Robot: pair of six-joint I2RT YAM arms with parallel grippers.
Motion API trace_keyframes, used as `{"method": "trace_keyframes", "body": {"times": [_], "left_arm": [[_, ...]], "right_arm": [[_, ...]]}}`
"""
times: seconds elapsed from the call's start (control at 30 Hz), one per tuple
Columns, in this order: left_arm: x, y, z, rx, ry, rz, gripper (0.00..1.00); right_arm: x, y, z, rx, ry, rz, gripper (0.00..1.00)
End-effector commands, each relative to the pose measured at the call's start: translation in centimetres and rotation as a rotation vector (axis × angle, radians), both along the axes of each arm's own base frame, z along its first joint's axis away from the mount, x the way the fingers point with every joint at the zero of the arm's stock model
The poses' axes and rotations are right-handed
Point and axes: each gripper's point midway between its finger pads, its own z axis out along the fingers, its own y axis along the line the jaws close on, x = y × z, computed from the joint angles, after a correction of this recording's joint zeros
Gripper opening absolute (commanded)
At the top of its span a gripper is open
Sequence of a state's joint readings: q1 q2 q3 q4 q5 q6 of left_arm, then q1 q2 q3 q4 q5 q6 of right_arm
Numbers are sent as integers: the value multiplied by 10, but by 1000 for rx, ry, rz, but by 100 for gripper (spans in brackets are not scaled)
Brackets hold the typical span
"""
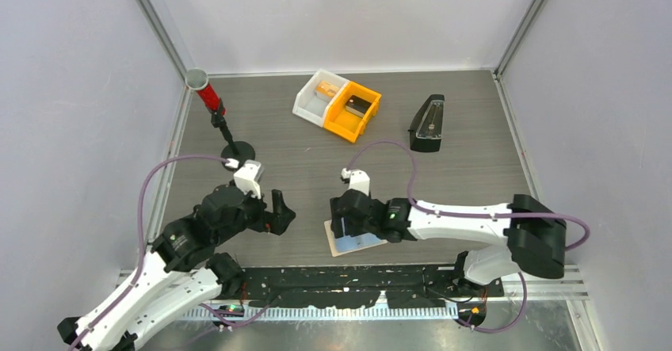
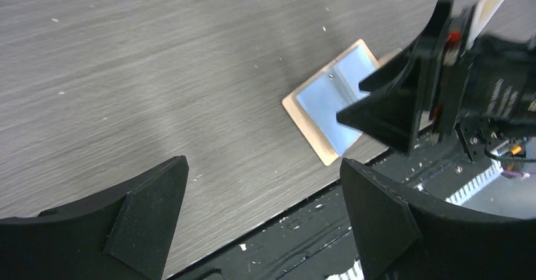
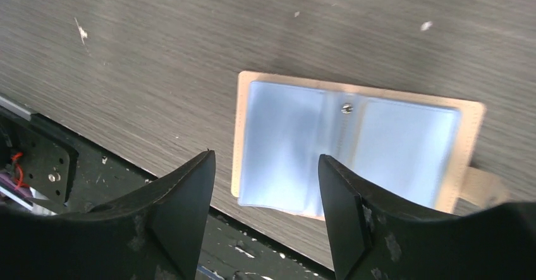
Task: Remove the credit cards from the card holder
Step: Remove the credit card from the card holder.
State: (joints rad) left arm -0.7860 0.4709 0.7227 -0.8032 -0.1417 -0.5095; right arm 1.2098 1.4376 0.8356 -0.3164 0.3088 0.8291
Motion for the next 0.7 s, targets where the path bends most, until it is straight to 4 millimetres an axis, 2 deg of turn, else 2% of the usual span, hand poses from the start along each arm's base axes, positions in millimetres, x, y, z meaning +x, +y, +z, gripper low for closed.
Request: {"method": "trace_keyframes", "body": {"times": [0.0, 0.03, 0.13, 0.23, 0.37, 0.47, 0.67], "left_arm": [[0, -41, 0, -104, 76, -102, 92], [-2, -50, -1, -118, 101, -134, 91], [-4, -79, -10, -177, 175, -219, 81], [-3, -103, -28, -222, 262, -260, 65], [-2, -131, -43, -286, 328, -323, 50], [2, -140, -56, -274, 346, -327, 39], [4, -148, -81, -268, 374, -334, 22]], "right_arm": [[15, -21, 17, 79, -22, -3, 67], [19, -30, 11, 76, -18, -16, 66], [21, -49, 10, 104, -15, -26, 60], [19, -58, 9, 135, -7, -19, 53], [22, -70, -1, 169, 2, -36, 49], [23, -81, -11, 152, 18, -54, 48], [20, -82, -17, 165, 34, -48, 47]]}}
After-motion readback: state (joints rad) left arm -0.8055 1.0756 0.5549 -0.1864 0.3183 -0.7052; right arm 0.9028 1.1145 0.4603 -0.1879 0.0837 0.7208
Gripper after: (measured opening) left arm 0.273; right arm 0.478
